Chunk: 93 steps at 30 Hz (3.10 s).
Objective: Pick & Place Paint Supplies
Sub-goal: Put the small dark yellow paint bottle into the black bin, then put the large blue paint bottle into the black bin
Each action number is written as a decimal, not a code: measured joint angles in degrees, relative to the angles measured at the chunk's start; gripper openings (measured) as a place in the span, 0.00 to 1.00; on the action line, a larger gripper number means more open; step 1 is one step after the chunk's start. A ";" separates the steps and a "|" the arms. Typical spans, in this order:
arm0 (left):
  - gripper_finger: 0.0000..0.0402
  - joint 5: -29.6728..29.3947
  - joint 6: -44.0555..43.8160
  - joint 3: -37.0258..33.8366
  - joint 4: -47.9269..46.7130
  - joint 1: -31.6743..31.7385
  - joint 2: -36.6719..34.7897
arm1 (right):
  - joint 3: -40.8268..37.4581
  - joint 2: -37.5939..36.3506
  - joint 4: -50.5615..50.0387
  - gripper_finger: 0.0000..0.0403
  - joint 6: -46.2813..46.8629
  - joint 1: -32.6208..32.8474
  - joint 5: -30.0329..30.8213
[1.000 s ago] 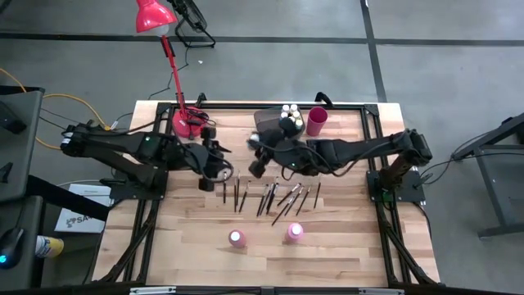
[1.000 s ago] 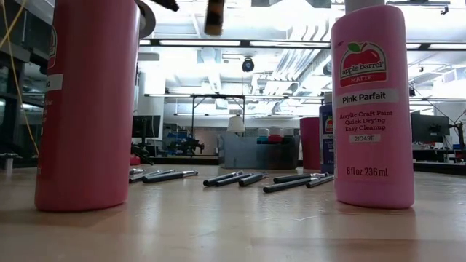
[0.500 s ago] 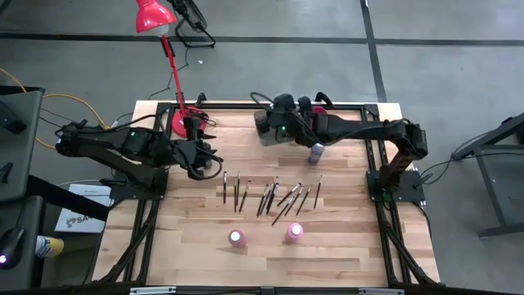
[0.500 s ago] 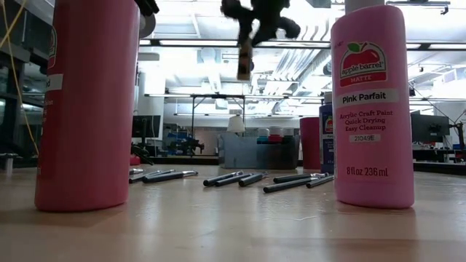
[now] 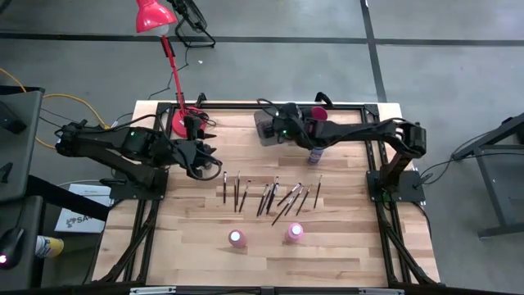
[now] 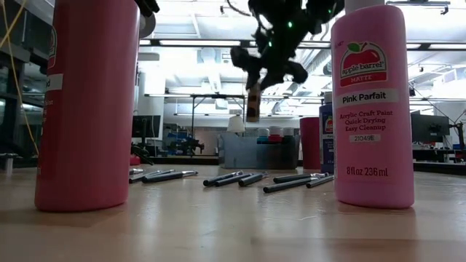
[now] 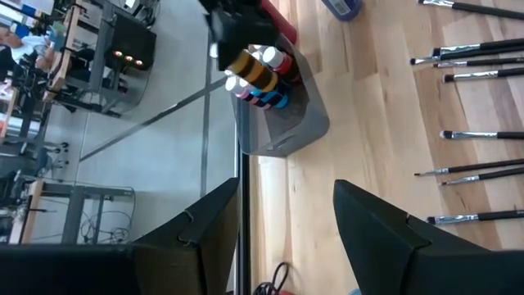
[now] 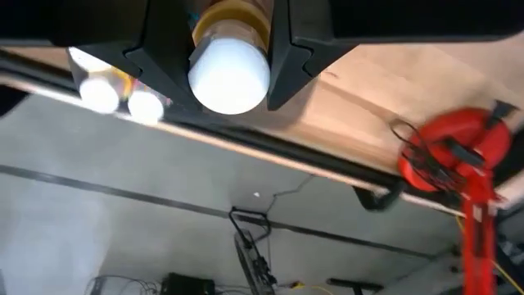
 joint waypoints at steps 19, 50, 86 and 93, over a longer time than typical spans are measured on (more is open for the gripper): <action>0.47 0.56 0.58 0.00 -0.71 0.00 0.02 | -3.33 7.96 2.42 0.28 5.96 -0.65 -0.23; 0.47 1.36 0.36 0.00 -1.35 0.00 0.02 | -3.23 8.32 -3.74 0.31 7.18 -2.56 -3.60; 0.47 8.92 0.61 -4.42 5.01 0.02 -3.20 | -3.23 -26.17 -51.06 0.47 19.47 5.73 -19.69; 0.47 21.09 2.08 -16.88 22.97 3.19 -13.21 | -8.08 -26.11 -47.51 0.47 17.80 10.88 -16.48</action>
